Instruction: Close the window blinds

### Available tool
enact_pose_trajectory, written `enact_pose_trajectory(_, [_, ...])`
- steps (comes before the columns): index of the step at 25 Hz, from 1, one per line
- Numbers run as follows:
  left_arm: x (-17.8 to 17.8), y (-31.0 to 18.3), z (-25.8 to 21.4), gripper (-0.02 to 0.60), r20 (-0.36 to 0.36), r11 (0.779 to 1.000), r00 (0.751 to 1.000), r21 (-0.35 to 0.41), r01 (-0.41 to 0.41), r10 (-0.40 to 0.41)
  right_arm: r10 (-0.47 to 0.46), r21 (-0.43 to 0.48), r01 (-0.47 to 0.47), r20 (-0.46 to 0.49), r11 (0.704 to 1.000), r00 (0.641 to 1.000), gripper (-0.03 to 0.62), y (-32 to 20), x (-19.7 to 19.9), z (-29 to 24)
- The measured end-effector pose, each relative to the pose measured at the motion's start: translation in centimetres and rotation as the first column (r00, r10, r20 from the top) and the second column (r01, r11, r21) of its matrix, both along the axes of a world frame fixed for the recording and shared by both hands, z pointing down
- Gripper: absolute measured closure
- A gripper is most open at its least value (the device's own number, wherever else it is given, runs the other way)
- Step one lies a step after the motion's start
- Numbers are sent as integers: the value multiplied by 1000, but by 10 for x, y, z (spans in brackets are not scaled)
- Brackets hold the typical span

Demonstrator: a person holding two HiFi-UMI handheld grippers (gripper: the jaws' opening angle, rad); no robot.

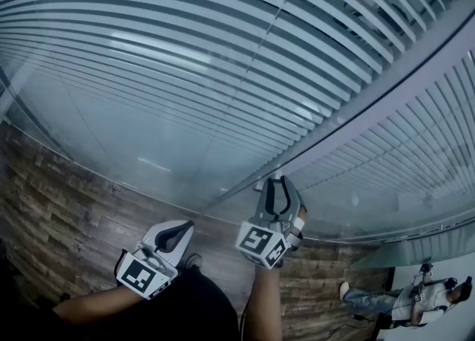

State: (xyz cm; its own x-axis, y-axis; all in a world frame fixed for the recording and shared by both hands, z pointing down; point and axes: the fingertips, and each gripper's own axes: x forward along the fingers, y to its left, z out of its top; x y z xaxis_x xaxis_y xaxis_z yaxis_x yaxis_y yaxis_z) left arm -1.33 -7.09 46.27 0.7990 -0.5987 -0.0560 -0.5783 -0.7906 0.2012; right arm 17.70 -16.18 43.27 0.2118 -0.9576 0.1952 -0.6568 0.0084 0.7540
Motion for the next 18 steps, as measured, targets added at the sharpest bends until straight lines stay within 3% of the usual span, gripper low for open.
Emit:
enact_pose_trajectory(3, [10,3,-4,583,-3,1000,1000,-11,4,-5,-13,-1,13,68,1000,998,459,1,6,-5])
enact_pose_trajectory(7, [-1,10,3,583,-18,1000,1000,-6,18,-18,-24,63,10,222,998,975,459,14,-4,-3])
enact_pose_trajectory(12, [8,-1,-2,583,-10,999,1000,-39,17,-17,-44,133,-23,483,991,875,459,1,4,-16])
enact_pose_trajectory(15, [4,4,-7,583,-12,1000,1000,-28,13,-13,-45,162,-53,546,985,836,461,5,4,-19])
enact_pose_trajectory(18, [5,3,-4,583,-10,999,1000,-37,16,-17,-39,163,-87,640,983,768,464,2,9,-13])
